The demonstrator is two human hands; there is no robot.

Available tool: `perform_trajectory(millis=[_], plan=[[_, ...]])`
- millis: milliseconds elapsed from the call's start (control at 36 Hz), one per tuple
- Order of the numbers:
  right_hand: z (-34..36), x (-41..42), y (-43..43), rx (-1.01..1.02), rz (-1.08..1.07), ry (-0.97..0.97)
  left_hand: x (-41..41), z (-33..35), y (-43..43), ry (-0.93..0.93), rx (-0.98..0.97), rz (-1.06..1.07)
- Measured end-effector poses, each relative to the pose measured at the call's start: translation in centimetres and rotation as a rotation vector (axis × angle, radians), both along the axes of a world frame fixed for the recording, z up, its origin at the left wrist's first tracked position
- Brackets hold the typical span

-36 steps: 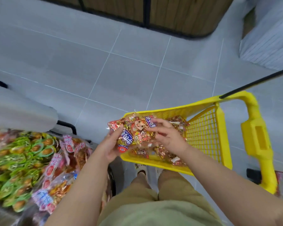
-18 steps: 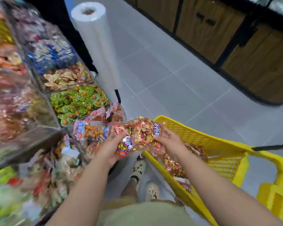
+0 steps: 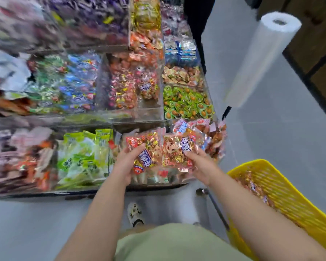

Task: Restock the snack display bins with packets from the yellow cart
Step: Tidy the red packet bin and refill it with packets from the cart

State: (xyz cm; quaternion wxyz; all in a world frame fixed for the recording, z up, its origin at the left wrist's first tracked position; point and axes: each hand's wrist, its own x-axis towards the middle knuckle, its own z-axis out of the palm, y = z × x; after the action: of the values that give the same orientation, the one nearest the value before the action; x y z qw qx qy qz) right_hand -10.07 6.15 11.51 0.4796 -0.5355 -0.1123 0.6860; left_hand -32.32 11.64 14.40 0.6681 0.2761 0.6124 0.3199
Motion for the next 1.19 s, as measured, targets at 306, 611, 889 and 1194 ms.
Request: perform_trajectory(millis=[306,611,889,1194], plan=[[2.9,-10.4,10.0,0.009,0.009,-0.158,-12.9,2.0,9.9,0.176,0.146,-0.012],[6.8,-7.1,18.9,0.098,-0.013,-0.796,-13.6,4.6,17.8,0.325,0.237,-0.163],[9.6,-5.9,29.3,0.025,0.59,-1.399,-10.1,5.9,22.4,0.297,0.254,-0.102],[7.3,-7.1,37.8,0.007,1.131,-1.762,-8.1,5.5,26.8,0.303,0.285,-0.134]])
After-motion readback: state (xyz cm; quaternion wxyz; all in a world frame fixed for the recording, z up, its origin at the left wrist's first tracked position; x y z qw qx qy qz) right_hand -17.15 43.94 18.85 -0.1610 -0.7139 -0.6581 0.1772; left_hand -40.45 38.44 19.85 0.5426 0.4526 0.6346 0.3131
